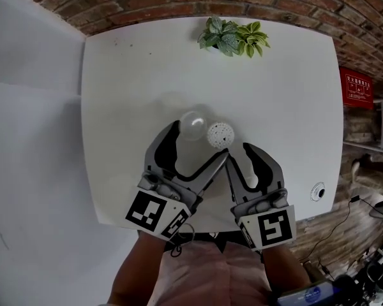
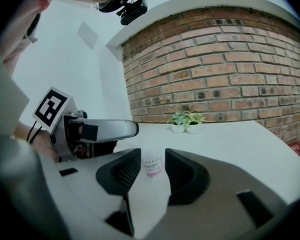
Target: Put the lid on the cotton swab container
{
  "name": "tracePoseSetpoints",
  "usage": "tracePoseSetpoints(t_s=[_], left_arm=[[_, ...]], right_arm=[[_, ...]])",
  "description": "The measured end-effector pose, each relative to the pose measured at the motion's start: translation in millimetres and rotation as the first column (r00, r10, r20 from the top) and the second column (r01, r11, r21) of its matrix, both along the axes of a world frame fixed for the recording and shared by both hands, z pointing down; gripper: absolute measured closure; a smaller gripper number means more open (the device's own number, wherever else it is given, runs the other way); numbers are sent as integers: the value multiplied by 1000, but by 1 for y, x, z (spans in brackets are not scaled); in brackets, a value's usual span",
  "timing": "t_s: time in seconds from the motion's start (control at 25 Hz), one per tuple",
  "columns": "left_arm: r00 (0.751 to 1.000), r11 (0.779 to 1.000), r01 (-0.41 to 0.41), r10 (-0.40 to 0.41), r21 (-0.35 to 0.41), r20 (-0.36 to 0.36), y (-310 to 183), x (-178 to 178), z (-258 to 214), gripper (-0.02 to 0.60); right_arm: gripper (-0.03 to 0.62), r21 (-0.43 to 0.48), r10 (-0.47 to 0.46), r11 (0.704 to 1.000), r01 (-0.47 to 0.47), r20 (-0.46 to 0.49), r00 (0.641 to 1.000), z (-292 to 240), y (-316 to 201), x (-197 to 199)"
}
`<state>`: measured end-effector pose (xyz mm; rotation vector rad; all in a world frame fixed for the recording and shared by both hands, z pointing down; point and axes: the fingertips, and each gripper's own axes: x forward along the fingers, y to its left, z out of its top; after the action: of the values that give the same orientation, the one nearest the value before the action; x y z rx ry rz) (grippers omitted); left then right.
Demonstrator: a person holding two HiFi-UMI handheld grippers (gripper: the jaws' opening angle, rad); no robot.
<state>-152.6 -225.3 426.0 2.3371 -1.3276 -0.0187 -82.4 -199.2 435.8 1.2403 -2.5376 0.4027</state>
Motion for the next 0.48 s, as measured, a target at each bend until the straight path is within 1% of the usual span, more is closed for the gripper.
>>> tracePoseSetpoints(t_s=[0.12,0.48], left_arm=[[999,1000,-18,18,22,28,1,4,-6,132],[995,997,-55,50,56,87,5,14,-20,127]], right_arm=[[437,7,3,1000,-3,-2,1000,-4,1,3],[437,30,25,999,-25,20,999,-20,3,12]])
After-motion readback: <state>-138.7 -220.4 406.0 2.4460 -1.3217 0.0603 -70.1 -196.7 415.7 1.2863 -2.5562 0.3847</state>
